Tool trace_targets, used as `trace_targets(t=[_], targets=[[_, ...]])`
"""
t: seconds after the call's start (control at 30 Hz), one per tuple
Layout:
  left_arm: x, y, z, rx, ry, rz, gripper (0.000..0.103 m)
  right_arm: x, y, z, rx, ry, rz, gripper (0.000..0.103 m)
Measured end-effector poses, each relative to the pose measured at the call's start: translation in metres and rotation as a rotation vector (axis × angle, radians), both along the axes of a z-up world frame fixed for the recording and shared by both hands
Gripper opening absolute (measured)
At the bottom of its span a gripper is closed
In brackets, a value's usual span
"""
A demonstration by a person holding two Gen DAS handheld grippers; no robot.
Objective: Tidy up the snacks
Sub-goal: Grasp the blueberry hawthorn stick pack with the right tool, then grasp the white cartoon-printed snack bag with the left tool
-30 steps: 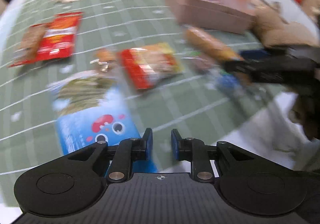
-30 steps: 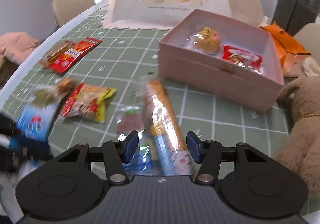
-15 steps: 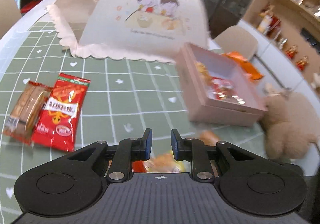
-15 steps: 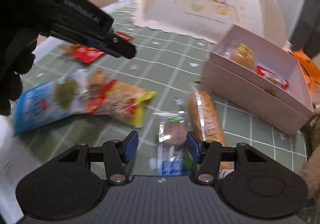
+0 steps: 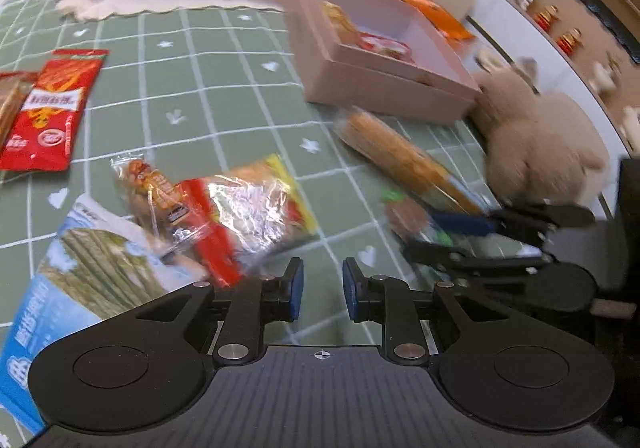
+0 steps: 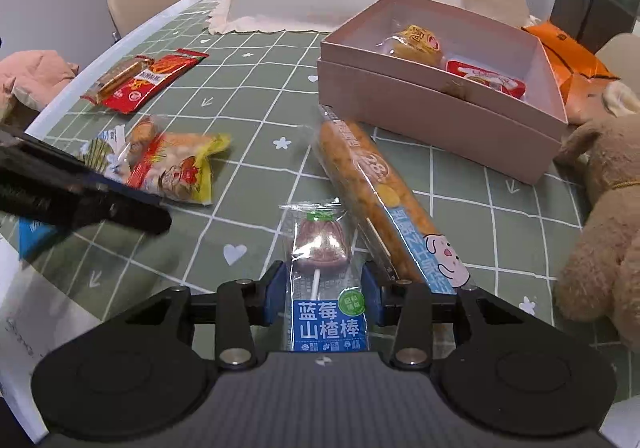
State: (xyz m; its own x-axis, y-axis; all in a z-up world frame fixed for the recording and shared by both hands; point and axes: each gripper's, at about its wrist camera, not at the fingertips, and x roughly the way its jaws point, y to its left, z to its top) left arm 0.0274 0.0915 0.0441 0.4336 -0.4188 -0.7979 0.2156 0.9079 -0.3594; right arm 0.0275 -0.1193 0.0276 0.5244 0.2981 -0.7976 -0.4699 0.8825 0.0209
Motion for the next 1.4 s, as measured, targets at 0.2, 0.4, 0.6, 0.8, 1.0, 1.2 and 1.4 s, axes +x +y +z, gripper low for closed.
trace_targets(t=[0.2, 0.4, 0.6, 0.8, 1.0, 1.2, 1.4], targets=[[0.017, 0.014, 0.026, 0.032, -0.172, 0.097, 0.025, 0.000, 0.006, -0.003, 0.000, -0.012, 0.015, 0.063], [0.050, 0.047, -0.006, 0.049, -0.073, 0.254, 0.025, -0.004, 0.008, -0.005, -0.006, -0.016, 0.020, 0.070], [0.016, 0.030, -0.008, 0.015, -0.028, 0.135, 0.025, -0.007, 0.001, -0.010, 0.009, -0.036, -0.005, 0.084], [-0.012, -0.003, 0.020, 0.122, -0.156, -0.036, 0.025, -0.006, 0.001, -0.011, 0.010, -0.041, 0.001, 0.087], [-0.038, -0.055, 0.022, 0.390, -0.219, -0.377, 0.030, -0.008, -0.003, -0.011, 0.009, -0.040, 0.016, 0.088], [-0.047, -0.084, -0.001, 0.577, -0.254, -0.489, 0.035, -0.008, -0.006, -0.012, 0.007, -0.038, 0.009, 0.087], [-0.040, -0.092, -0.007, 0.521, -0.210, -0.517, 0.073, -0.009, -0.009, -0.012, 0.007, -0.039, 0.003, 0.088]])
